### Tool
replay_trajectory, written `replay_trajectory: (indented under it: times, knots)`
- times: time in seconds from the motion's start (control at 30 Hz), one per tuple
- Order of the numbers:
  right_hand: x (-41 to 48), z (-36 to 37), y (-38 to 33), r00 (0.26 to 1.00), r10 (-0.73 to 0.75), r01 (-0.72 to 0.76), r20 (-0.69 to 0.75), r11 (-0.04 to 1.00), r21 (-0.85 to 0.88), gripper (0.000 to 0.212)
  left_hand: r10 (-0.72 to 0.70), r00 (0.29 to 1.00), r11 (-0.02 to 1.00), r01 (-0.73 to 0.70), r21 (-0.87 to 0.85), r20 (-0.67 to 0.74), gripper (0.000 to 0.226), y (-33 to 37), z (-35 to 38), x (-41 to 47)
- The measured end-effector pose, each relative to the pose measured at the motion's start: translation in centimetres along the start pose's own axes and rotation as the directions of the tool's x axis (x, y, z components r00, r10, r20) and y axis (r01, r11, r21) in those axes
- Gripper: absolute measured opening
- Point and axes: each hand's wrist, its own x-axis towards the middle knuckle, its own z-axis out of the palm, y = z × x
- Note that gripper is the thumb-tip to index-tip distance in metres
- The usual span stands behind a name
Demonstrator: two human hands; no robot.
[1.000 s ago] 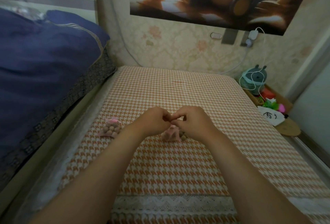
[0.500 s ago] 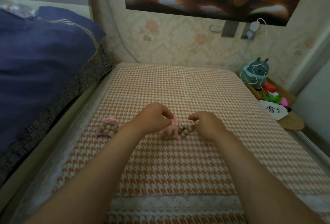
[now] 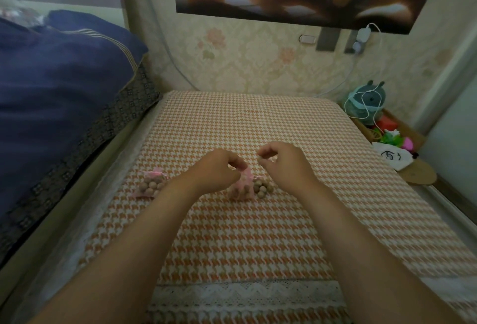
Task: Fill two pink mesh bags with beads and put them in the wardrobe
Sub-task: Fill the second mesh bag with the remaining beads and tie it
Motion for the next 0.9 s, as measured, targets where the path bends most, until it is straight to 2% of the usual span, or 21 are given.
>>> replay_trajectory:
  times: [0.13, 0.4, 0.53, 0.7, 0.77, 0.9]
  knots:
    - [-1.0, 0.0, -2.2, 0.994, -0.100, 0.094, 0.049, 0.990, 0.104, 0.010, 0.015, 1.000, 1.000, -0.015, 0.013, -0.020, 0.025, 0.4, -0.1, -0.3]
    - [-1.5, 0.9, -2.0, 0.966, -0.216, 0.226, 0.144, 0.972, -0.059, 0.017, 0.074, 0.997, 0.997, -0.074, -0.009, -0.003, 0.027, 0.5, -0.2, -0.8]
    - [-1.4, 0.8, -2.1, 0.963, -0.228, 0.231, 0.143, 0.973, -0.002, 0.015, 0.072, 0.997, 0.997, -0.073, -0.024, -0.006, 0.021, 0.5, -0.4, -0.9]
    - [-1.0, -0.3, -1.4, 0.987, -0.152, 0.150, 0.055, 0.988, 0.045, 0.017, 0.038, 0.999, 0.999, -0.037, 0.009, -0.030, 0.024, 0.2, -0.3, -0.6]
    - [-0.6, -0.5, -0.3, 0.995, -0.083, 0.085, 0.053, 0.996, -0.030, 0.018, 0.031, 0.999, 0.999, -0.031, 0.019, -0.029, 0.024, 0.1, -0.2, -0.4]
    - [-0.5, -0.6, 1.9, 0.982, 0.078, -0.031, 0.169, 0.964, -0.265, 0.022, 0.036, 0.998, 0.999, -0.034, 0.040, -0.049, 0.022, 0.2, 0.0, -0.3]
